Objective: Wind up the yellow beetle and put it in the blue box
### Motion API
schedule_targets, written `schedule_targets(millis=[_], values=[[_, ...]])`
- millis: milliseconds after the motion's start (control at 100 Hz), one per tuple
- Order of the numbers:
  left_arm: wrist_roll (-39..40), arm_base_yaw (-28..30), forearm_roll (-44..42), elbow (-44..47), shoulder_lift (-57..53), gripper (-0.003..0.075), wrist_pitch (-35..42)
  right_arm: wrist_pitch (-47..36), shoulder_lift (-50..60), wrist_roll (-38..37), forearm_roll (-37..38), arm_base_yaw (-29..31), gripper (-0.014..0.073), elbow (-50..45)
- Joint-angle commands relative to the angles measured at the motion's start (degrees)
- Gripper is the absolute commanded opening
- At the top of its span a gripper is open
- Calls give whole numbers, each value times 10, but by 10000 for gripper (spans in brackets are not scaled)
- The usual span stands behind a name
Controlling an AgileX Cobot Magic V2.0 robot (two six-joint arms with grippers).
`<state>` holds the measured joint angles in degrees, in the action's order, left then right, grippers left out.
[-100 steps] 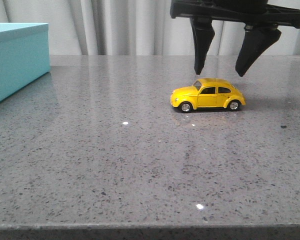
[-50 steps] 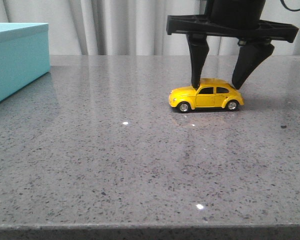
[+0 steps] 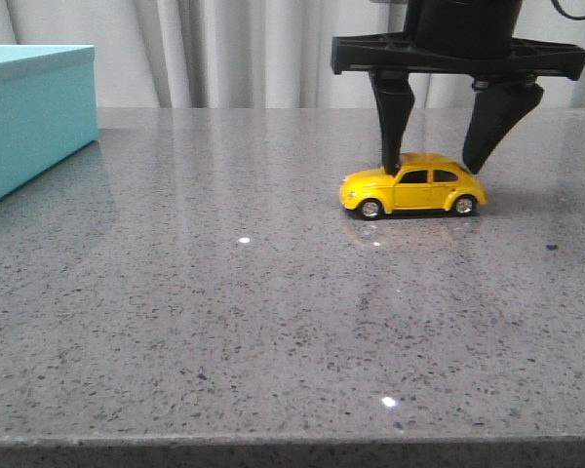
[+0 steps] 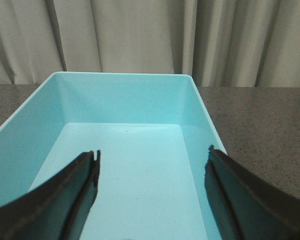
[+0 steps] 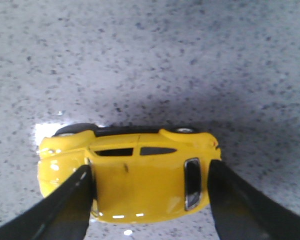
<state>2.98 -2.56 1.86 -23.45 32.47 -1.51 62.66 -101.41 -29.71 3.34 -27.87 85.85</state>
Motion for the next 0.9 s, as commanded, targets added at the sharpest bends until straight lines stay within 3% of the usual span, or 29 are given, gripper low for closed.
schedule_targets(millis=[0, 550, 890], values=[[5, -4, 4, -21, 4, 443, 49, 28, 23, -11, 41, 12, 487, 16], [5, -4, 4, -21, 4, 443, 49, 107, 33, -17, 109, 78, 487, 9], [5, -4, 4, -21, 4, 443, 49, 48, 124, -12, 71, 68, 487, 9]])
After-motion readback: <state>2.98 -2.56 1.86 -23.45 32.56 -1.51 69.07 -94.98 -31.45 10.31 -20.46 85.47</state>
